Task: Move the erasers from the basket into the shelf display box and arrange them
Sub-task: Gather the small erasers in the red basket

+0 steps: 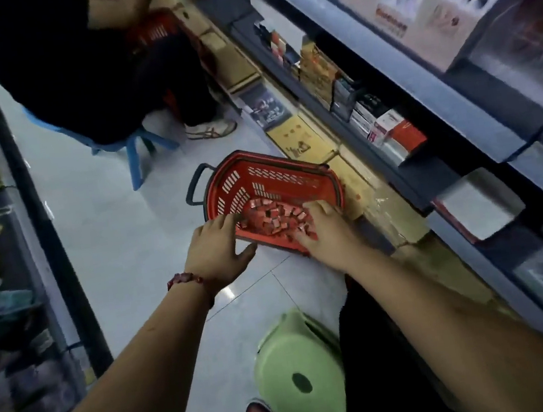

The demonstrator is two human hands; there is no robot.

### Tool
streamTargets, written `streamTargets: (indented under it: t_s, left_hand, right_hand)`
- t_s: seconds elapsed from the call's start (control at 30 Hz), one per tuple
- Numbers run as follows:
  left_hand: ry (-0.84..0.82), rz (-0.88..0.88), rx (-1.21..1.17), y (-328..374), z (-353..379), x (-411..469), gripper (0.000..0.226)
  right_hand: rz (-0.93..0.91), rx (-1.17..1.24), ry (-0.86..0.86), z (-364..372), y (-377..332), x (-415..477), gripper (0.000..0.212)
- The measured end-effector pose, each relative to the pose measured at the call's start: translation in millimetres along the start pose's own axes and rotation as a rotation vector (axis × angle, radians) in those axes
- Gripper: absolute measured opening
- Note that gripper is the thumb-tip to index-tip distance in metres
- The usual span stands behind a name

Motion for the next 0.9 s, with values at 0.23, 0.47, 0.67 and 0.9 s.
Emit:
streamTargets:
  t_s: [0.23,0.47,0.67,0.9]
  left_hand:
    - [-0.144,-0.08,0.0,-23.7,49.2,118.9,0.071]
    - [-0.207,-0.05,-0.062,-61.5,136.8,222.8,0.074]
    - [-0.233,-0.006,-0.026,-117.9,267.5,305.8,0.077]
    - [-0.32,-0.162,-0.156,-157.2,378.0,337.8,0.08]
  right_hand:
    - [-0.009,-0.103,-0.167,33.8,44.7,139.8,0.063]
    - [0.019,-0.13,-0.161,115.9,93.4,220.0,0.062]
    - [0.17,0.03,-0.094,251.0,159.4,274.8,0.073]
    - [0.283,0.232,0.025,360.4,217.4,299.1,0.069]
Point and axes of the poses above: each hand's wrist, its own x-axis towards the middle knuckle, its own z-axis out of the palm, y = z × x, the point moved 6 cm from there along x, towards the middle knuckle, and after that the axes turned 2 degrees about -y, right-handed, at the moved point
